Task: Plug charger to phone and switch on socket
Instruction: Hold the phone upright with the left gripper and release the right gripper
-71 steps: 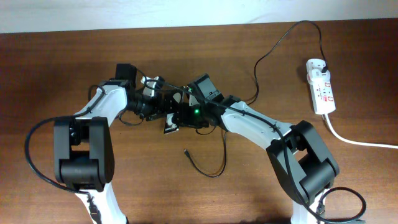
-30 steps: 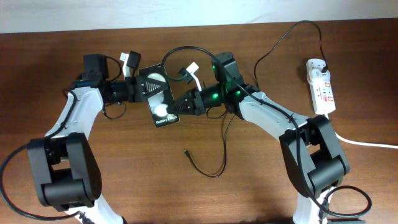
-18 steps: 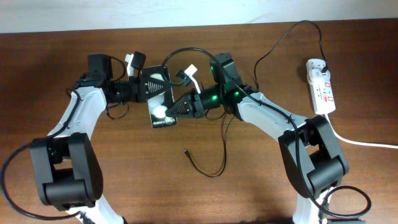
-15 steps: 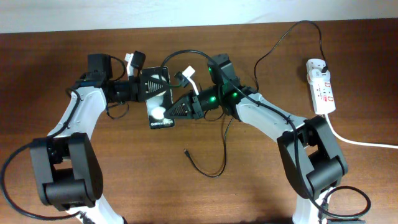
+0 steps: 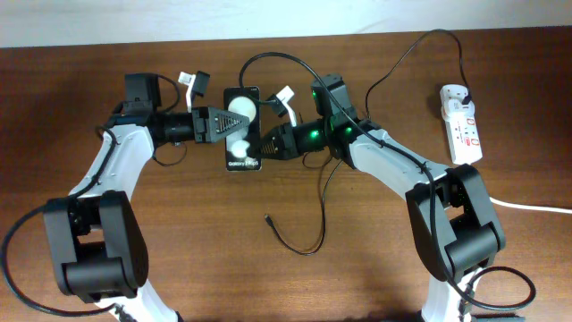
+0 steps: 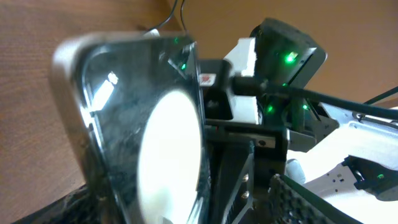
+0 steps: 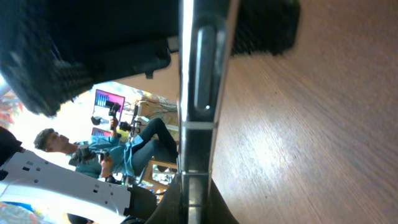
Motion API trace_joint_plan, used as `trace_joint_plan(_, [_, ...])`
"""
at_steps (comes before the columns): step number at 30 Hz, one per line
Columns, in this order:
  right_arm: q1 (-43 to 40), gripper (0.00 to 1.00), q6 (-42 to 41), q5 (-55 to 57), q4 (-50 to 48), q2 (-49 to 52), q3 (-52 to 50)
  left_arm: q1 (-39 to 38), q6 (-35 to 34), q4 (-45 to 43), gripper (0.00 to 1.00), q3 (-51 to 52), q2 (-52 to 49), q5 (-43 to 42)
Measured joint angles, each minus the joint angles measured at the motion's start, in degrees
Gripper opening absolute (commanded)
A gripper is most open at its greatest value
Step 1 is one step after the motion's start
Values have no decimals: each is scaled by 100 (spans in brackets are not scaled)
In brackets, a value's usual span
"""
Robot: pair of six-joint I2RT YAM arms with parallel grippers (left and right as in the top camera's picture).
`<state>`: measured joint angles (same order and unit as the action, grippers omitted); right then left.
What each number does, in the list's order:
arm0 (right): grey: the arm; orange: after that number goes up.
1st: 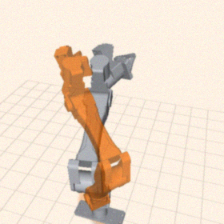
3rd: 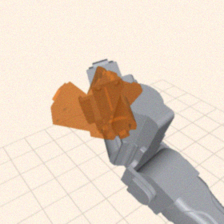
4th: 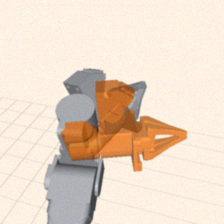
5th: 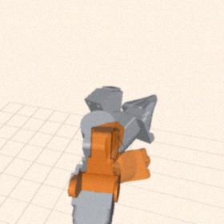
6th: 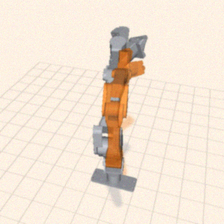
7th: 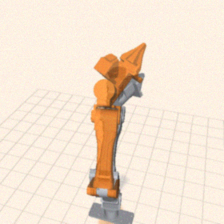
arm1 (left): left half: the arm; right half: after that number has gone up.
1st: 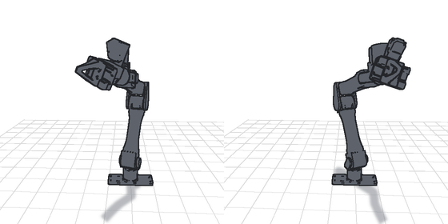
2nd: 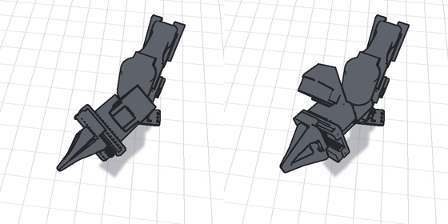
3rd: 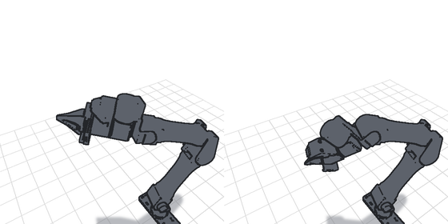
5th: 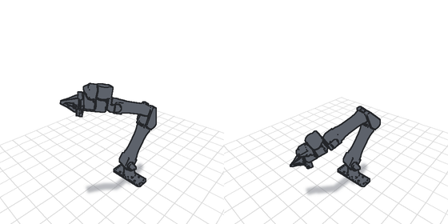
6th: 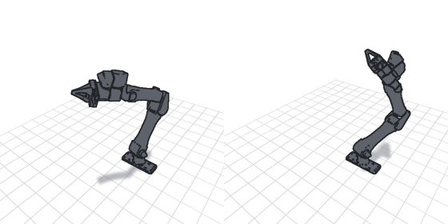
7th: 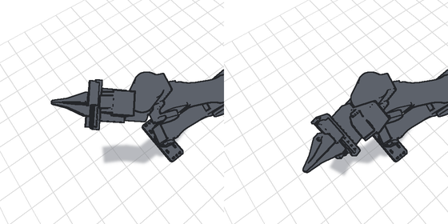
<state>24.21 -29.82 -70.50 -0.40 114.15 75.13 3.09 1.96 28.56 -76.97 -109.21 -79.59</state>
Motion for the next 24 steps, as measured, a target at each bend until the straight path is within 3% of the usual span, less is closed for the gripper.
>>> trace_joint_plan(5, [114,4,129,20,131,0,2,15,20,-76,62,0,0,-402])
trace_joint_plan(20, [103,4,149,190,-103,-2,2,-90,20,52,56,0,0,-413])
trace_joint_plan(24, [24,4,-2,-26,-118,-11,2,-111,37,55,42,0,0,-396])
